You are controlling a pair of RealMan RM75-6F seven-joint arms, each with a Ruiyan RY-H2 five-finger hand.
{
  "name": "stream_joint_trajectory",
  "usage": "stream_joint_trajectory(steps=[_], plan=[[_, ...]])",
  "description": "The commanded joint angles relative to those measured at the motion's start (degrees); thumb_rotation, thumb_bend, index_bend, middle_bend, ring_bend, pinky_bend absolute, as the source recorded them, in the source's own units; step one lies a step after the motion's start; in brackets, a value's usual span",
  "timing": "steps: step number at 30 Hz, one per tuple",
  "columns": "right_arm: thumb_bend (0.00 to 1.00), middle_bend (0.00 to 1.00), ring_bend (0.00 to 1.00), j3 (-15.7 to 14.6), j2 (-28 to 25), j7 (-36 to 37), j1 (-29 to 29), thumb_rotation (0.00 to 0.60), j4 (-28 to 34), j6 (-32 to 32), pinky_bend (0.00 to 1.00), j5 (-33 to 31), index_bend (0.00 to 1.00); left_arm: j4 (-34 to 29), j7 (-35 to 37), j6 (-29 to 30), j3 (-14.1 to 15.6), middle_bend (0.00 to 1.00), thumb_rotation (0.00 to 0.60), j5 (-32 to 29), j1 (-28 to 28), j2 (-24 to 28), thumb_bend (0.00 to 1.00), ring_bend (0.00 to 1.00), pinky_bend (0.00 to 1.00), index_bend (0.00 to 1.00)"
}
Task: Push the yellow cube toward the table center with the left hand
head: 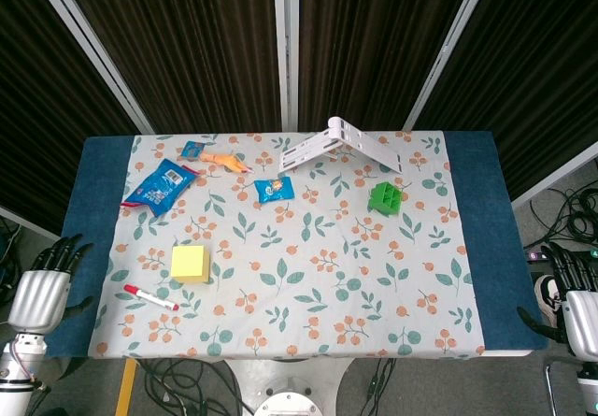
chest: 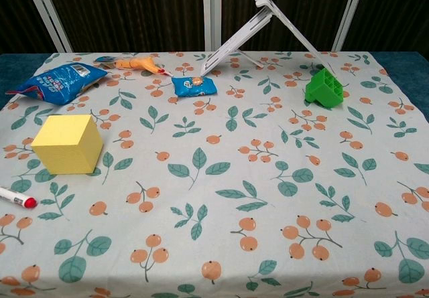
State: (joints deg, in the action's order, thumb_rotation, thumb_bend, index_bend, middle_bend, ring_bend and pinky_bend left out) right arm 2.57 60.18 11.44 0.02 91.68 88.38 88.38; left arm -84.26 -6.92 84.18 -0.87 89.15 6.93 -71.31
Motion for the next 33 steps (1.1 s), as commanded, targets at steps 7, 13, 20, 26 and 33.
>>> stream_joint_trajectory(steps=[7, 13, 20, 26, 33], plan=[[0.09, 0.04, 0.00, 0.0, -0.3, 0.4, 0.0, 0.600, -0.1, 0.6, 0.02, 0.5, 0.00, 8.1, 3.9, -7.8, 4.4, 0.47, 0.600, 9.9, 7.4, -3.6, 0.15, 0.24, 0.26, 0.47], [0.09, 0.04, 0.00, -0.1, -0.4, 0.6, 0.3, 0.600, 0.0, 0.7, 0.02, 0.3, 0.00, 11.1, 1.7, -13.7, 5.4, 0.48, 0.600, 10.9, 11.0, -6.0, 0.18, 0.25, 0.27, 0.48], [0.09, 0.04, 0.00, -0.1, -0.3, 0.6, 0.3, 0.600, 0.0, 0.7, 0.02, 0.1, 0.00, 12.6, -0.7, -19.9, 6.0, 0.50, 0.600, 8.8, 13.5, -8.4, 0.22, 0.25, 0.27, 0.49], [0.09, 0.04, 0.00, -0.1, -0.3, 0.6, 0.2, 0.600, 0.0, 0.5, 0.02, 0.0, 0.00, 12.7, -3.6, -21.9, 5.7, 0.51, 0.600, 6.0, 13.6, -9.7, 0.28, 0.25, 0.27, 0.49], [0.09, 0.05, 0.00, 0.0, -0.2, 0.5, 0.0, 0.600, 0.0, 0.2, 0.02, -0.1, 0.00, 12.7, -6.2, -21.9, 6.1, 0.59, 0.600, 4.3, 13.0, -10.3, 0.32, 0.31, 0.27, 0.52]])
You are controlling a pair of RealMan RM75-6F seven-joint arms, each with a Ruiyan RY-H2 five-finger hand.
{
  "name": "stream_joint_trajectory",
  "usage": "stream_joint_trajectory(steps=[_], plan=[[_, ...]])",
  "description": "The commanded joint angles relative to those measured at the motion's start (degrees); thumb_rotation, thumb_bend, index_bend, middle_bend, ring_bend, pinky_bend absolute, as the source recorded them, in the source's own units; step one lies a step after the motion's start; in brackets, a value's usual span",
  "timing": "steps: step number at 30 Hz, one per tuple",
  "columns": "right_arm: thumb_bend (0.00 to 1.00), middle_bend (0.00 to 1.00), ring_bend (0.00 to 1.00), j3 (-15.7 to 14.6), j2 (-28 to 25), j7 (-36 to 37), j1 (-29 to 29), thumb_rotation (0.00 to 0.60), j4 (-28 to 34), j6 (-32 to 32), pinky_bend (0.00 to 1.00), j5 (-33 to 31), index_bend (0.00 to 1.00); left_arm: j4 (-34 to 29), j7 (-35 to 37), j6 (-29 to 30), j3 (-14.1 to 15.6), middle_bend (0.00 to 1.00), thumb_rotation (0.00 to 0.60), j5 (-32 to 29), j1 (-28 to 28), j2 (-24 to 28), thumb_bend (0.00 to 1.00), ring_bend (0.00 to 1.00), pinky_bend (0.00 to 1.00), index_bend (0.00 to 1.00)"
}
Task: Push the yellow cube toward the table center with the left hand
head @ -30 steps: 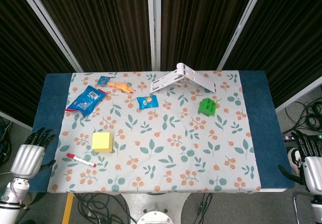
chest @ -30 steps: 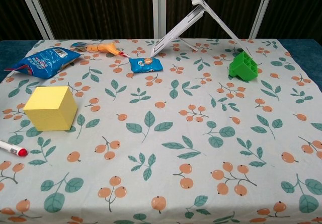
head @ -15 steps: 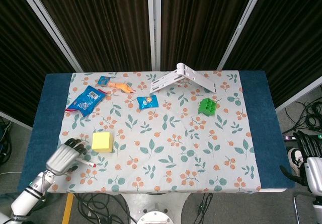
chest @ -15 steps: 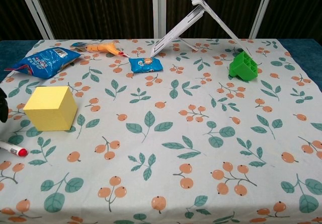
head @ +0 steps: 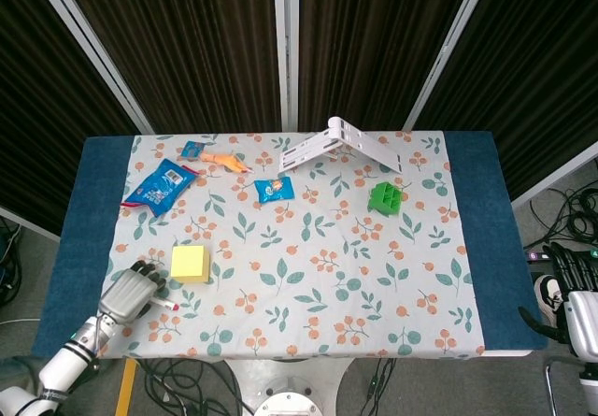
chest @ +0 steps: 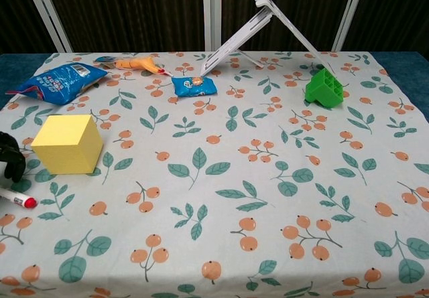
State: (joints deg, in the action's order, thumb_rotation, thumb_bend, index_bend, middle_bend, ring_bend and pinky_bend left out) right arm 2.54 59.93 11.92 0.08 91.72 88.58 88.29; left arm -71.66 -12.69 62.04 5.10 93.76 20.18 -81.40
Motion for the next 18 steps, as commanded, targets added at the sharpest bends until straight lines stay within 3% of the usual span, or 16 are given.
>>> stream_joint_trajectory(steps=[1, 18], plan=[[0.09, 0.05, 0.00, 0.0, 0.0, 0.0, 0.0, 0.600, 0.0, -0.1, 0.02, -0.1, 0.00, 0.2, -0.6, 0.4, 0.1, 0.60, 0.600, -0.4, -0.3, -0.3, 0.32, 0.32, 0.27, 0.53], [0.09, 0.05, 0.00, -0.1, -0.1, 0.3, 0.0, 0.600, 0.1, -0.3, 0.02, -0.2, 0.00, 2.8, -1.4, 0.4, 0.1, 0.62, 0.600, -2.6, -0.2, -2.4, 0.35, 0.33, 0.27, 0.55]])
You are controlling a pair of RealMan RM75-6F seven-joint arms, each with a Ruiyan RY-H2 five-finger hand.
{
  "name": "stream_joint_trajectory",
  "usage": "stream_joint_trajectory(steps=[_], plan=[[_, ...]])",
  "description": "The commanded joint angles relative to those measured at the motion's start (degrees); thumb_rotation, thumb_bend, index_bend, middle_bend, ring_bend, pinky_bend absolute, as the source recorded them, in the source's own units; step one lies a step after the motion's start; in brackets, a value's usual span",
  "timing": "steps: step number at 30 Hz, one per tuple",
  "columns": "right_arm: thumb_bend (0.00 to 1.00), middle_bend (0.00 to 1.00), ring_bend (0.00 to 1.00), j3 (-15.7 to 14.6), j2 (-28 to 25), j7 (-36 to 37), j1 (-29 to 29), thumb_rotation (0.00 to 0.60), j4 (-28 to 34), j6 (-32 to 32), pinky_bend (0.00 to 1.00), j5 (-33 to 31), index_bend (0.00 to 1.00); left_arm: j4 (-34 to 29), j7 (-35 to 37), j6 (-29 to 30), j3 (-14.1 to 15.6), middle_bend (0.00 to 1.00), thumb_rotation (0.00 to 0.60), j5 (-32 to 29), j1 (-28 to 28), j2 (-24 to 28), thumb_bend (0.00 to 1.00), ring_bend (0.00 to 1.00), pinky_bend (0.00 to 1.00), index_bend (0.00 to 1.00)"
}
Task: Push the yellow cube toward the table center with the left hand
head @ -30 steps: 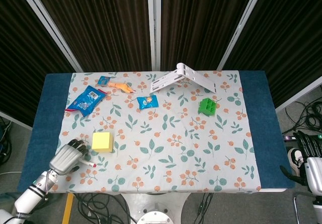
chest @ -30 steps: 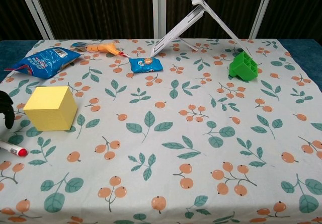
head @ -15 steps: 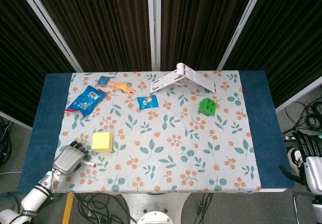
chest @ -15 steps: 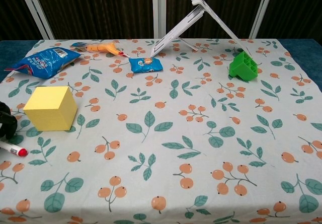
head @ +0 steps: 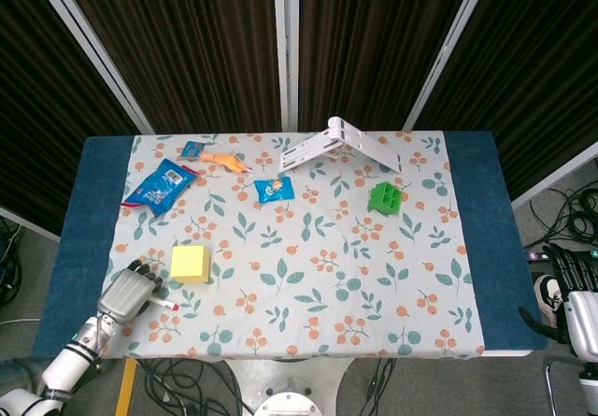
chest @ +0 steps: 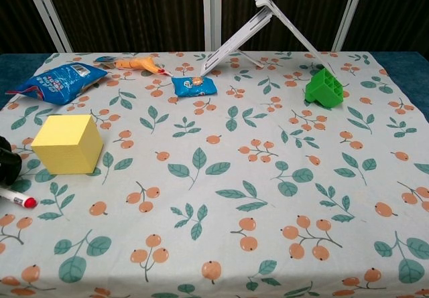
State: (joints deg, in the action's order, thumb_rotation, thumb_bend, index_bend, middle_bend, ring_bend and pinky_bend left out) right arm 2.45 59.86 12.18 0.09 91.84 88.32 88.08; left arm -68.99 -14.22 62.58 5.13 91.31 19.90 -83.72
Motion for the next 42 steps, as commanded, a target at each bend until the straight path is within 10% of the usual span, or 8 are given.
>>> stream_joint_trajectory(steps=[1, 28, 42], plan=[[0.09, 0.05, 0.00, 0.0, 0.0, 0.0, 0.0, 0.600, 0.1, 0.0, 0.02, 0.0, 0.00, 0.2, 0.2, -0.2, 0.0, 0.62, 0.600, -0.2, 0.1, -0.1, 0.35, 0.33, 0.27, 0.55], [0.09, 0.06, 0.00, -0.1, -0.5, -0.1, -0.1, 0.600, 0.6, -0.2, 0.02, 0.1, 0.00, 11.6, 21.2, 8.9, 0.2, 0.76, 0.600, 2.5, -0.8, -1.8, 0.36, 0.46, 0.44, 0.70], [0.09, 0.07, 0.00, -0.3, -1.0, -0.1, 0.5, 0.600, 0.9, 0.6, 0.01, 0.1, 0.00, 20.0, 23.5, 3.5, -0.6, 0.76, 0.600, 1.5, 2.7, -4.5, 0.36, 0.46, 0.48, 0.70]])
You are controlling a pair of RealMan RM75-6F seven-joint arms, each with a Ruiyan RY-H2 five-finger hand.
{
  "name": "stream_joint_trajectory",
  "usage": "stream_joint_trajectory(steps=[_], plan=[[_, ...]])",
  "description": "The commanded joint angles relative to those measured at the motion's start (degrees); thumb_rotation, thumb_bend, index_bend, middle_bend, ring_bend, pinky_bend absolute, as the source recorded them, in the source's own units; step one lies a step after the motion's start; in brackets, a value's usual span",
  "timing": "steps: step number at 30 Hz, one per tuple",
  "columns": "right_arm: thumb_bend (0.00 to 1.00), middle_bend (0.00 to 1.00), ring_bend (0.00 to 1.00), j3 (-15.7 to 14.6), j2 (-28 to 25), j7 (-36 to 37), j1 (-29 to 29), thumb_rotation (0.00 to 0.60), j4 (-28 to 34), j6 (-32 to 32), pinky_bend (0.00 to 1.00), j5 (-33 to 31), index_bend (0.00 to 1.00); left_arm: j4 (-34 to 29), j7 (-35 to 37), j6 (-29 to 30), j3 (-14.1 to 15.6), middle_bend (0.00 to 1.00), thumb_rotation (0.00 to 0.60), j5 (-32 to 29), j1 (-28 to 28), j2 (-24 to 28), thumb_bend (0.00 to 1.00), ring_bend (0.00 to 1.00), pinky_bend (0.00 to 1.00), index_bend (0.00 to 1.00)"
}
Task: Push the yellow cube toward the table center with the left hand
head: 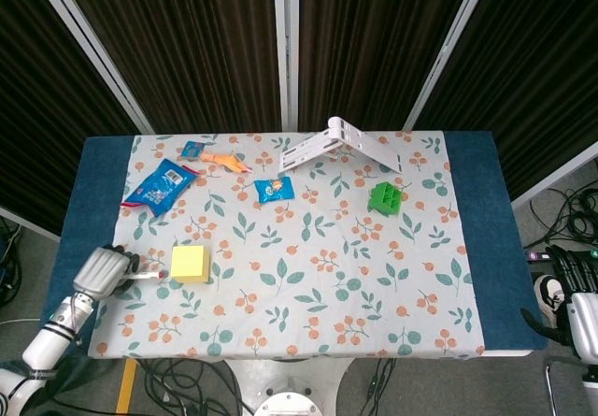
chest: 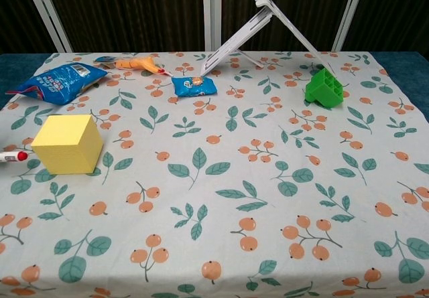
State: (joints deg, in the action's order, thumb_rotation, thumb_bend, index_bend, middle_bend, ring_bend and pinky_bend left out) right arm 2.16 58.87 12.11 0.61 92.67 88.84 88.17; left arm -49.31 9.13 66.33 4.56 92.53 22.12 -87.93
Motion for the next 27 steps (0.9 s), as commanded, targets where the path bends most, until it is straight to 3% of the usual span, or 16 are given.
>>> stream_joint_trajectory(steps=[1, 10, 27], plan=[[0.09, 0.07, 0.00, 0.0, -0.1, -0.1, 0.0, 0.600, 0.2, 0.0, 0.01, 0.0, 0.00, 0.3, 0.2, -0.5, -0.1, 0.76, 0.600, 0.3, 0.8, -0.5, 0.36, 0.46, 0.48, 0.70], [0.09, 0.07, 0.00, -0.1, -0.1, 0.4, 0.4, 0.600, -0.3, 0.2, 0.01, -0.3, 0.00, -2.1, -2.7, -3.3, -0.4, 0.76, 0.600, 0.6, 3.9, -0.5, 0.36, 0.46, 0.48, 0.70], [0.09, 0.07, 0.00, 0.0, 0.1, 1.2, 0.8, 0.600, -0.9, 0.1, 0.01, -0.9, 0.00, -12.4, -13.4, -11.5, -4.7, 0.76, 0.600, -5.5, 9.2, 0.8, 0.36, 0.46, 0.48, 0.70]])
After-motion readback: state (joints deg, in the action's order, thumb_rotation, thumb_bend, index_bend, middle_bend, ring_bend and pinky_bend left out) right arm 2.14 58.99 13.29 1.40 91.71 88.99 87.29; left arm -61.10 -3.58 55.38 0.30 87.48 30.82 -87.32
